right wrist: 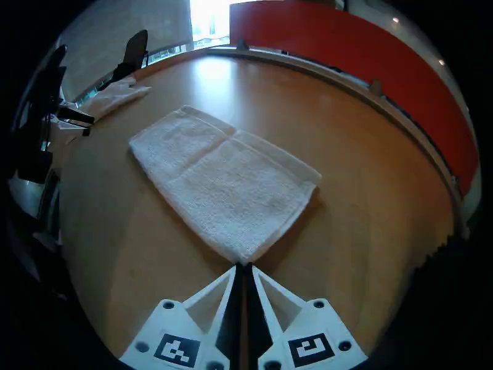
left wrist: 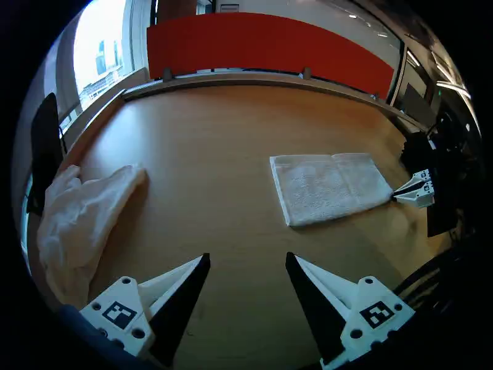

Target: Fold towel

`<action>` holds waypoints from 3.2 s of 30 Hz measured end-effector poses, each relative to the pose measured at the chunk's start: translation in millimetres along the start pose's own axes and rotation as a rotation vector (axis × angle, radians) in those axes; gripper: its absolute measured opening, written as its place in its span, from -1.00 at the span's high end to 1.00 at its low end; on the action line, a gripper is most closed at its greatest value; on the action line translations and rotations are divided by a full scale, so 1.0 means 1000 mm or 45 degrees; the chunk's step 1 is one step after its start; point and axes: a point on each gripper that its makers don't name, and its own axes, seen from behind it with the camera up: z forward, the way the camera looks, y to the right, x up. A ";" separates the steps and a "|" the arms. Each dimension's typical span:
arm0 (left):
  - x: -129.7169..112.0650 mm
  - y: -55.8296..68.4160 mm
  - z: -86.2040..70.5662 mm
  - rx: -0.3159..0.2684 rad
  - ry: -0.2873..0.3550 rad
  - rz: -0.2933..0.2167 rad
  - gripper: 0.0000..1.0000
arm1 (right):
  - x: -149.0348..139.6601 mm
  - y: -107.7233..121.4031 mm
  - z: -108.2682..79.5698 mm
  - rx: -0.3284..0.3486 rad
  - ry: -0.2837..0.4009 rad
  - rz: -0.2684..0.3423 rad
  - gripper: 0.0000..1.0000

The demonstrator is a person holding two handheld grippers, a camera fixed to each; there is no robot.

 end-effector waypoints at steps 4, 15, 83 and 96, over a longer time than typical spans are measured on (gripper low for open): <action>0.002 0.001 0.001 -0.002 0.004 0.000 -0.82 | 0.005 0.001 -0.003 -0.019 0.021 -0.005 0.94; 0.007 -0.001 0.002 0.008 0.010 -0.009 -0.82 | 0.029 0.007 -0.025 -0.067 0.103 0.003 0.94; -0.027 0.001 -0.021 0.025 0.167 -0.129 -0.82 | 0.167 -0.067 -0.015 0.170 0.204 -0.449 0.94; -0.041 0.006 -0.027 0.024 0.170 -0.136 -0.82 | 0.167 -0.135 0.051 0.328 0.121 -0.514 0.94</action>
